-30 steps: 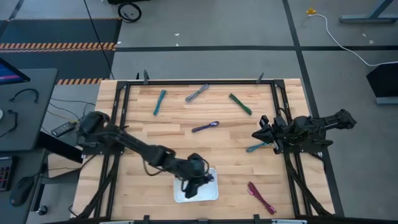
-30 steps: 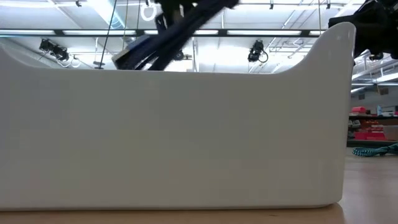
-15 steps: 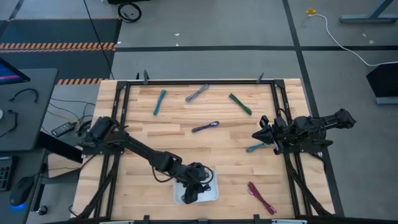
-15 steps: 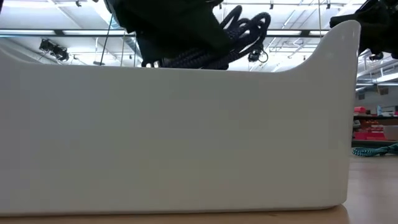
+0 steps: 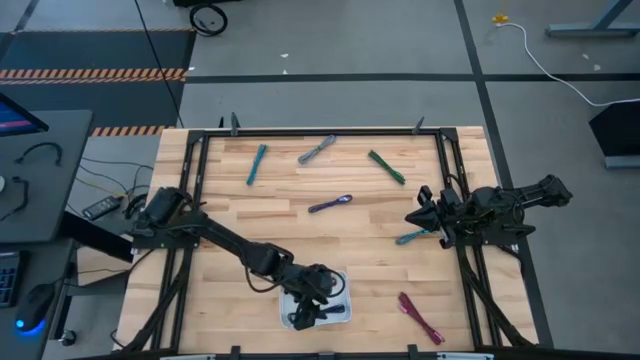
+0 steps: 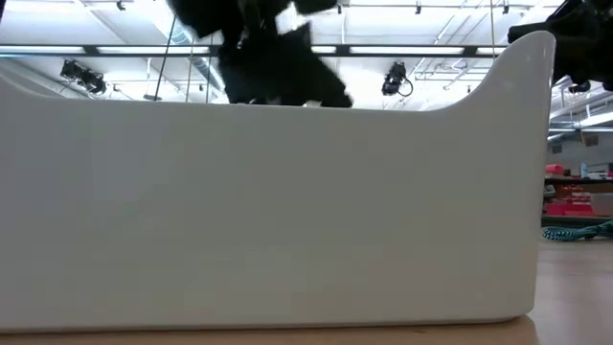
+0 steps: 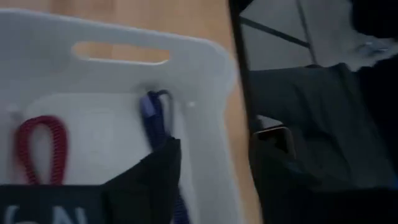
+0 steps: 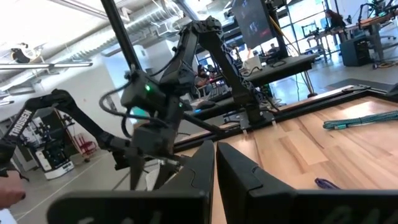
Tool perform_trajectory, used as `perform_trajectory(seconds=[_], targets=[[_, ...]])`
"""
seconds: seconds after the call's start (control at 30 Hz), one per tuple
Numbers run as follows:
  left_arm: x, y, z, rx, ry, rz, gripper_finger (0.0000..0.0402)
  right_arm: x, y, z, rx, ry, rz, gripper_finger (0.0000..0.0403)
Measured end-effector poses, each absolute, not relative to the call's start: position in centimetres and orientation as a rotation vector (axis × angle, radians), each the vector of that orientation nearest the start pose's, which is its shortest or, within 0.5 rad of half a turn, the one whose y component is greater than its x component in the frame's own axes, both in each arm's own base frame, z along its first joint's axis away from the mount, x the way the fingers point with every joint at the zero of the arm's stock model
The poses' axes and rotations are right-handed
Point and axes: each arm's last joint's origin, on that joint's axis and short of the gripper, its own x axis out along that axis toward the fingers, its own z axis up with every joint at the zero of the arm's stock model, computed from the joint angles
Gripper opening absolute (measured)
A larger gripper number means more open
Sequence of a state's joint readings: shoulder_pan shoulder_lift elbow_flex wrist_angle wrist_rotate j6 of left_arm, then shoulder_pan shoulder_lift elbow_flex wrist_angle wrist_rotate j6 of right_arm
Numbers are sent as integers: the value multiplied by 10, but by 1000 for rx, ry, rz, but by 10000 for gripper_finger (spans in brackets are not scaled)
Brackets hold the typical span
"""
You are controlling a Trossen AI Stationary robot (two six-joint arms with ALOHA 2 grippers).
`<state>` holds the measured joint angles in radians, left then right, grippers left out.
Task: Pick and place USB-C Cables
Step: Put the right light blue USB cable into the white bin
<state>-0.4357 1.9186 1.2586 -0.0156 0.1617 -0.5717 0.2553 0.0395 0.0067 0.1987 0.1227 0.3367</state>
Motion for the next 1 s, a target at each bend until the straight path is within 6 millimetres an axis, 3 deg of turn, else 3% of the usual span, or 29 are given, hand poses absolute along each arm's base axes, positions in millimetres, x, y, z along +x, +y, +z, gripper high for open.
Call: perform_trajectory(seconds=[0.13, 0.23, 0.4, 0.57, 0.73, 1.0], targets=[[385, -177, 216, -486, 815, -430, 221, 96, 22, 180, 366, -113, 172, 25], [380, -181, 243, -394, 798, -442, 218, 96, 23, 178, 346, -91, 220, 25], [340, -188, 268, -131, 790, -212, 191, 96, 26, 178, 349, -69, 304, 25], [292, -177, 286, -51, 674, -8, 160, 102, 27, 169, 409, 35, 257, 21], [242, -143, 264, -105, 576, 147, 129, 111, 29, 168, 377, 161, 130, 21], [192, -82, 172, -311, 324, 261, 98, 131, 30, 188, 230, 574, -67, 35]])
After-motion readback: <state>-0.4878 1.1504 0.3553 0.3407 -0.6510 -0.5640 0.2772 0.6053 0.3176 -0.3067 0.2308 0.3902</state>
